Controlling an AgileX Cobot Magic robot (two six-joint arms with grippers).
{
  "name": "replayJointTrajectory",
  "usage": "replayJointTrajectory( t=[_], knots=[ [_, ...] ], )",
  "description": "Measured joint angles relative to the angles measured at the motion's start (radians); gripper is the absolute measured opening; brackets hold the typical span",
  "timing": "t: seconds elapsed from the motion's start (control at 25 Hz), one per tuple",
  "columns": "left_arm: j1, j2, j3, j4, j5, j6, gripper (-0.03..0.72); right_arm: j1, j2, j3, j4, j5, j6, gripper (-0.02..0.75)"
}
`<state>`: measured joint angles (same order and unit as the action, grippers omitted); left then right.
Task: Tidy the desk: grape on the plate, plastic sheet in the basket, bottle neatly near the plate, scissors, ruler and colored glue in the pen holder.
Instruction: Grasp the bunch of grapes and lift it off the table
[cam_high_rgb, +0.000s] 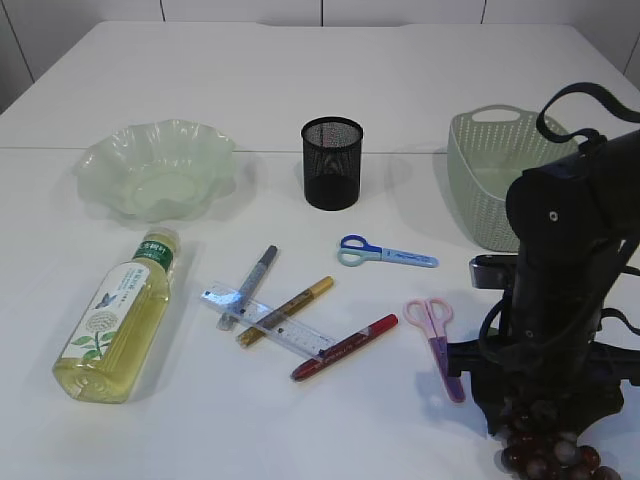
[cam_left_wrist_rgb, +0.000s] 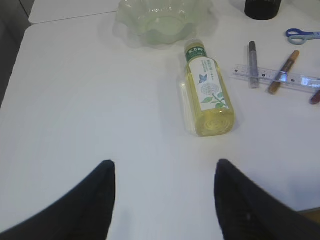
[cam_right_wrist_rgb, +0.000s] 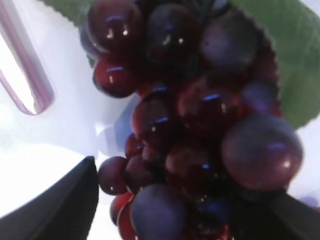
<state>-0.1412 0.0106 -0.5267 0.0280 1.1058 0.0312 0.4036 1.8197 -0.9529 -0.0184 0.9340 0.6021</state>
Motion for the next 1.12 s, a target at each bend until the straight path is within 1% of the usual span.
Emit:
replayJointTrajectory(
  t=[0.08, 0.16, 0.4, 0.56, 0.64, 0.88, 1.12],
  knots=[
    [0.000, 0.000, 0.000, 0.000, 0.000, 0.000, 0.456, 0.000, 0.000, 0.000, -0.006, -0.006, 0.000, 0.566],
    [0.000, 0.000, 0.000, 0.000, 0.000, 0.000, 0.456, 0.000, 0.000, 0.000, -0.013, -0.013, 0.000, 0.526],
    [0.000, 0.000, 0.000, 0.000, 0.000, 0.000, 0.456, 0.000, 0.000, -0.002, -0.027, -0.042, 0.000, 0.347],
    [0.000, 0.000, 0.000, 0.000, 0.000, 0.000, 0.453, 0.000, 0.000, -0.002, -0.031, -0.048, 0.000, 0.249],
    [0.000, 0.000, 0.000, 0.000, 0.000, 0.000, 0.449, 0.000, 0.000, -0.004, -0.031, -0.048, 0.000, 0.218],
    [0.000, 0.000, 0.000, 0.000, 0.000, 0.000, 0.445, 0.000, -0.013, -0.006, -0.031, -0.032, 0.000, 0.188],
    [0.000, 0.000, 0.000, 0.000, 0.000, 0.000, 0.436, 0.000, -0.084, -0.011, -0.033, 0.050, -0.014, 0.181]
  ],
)
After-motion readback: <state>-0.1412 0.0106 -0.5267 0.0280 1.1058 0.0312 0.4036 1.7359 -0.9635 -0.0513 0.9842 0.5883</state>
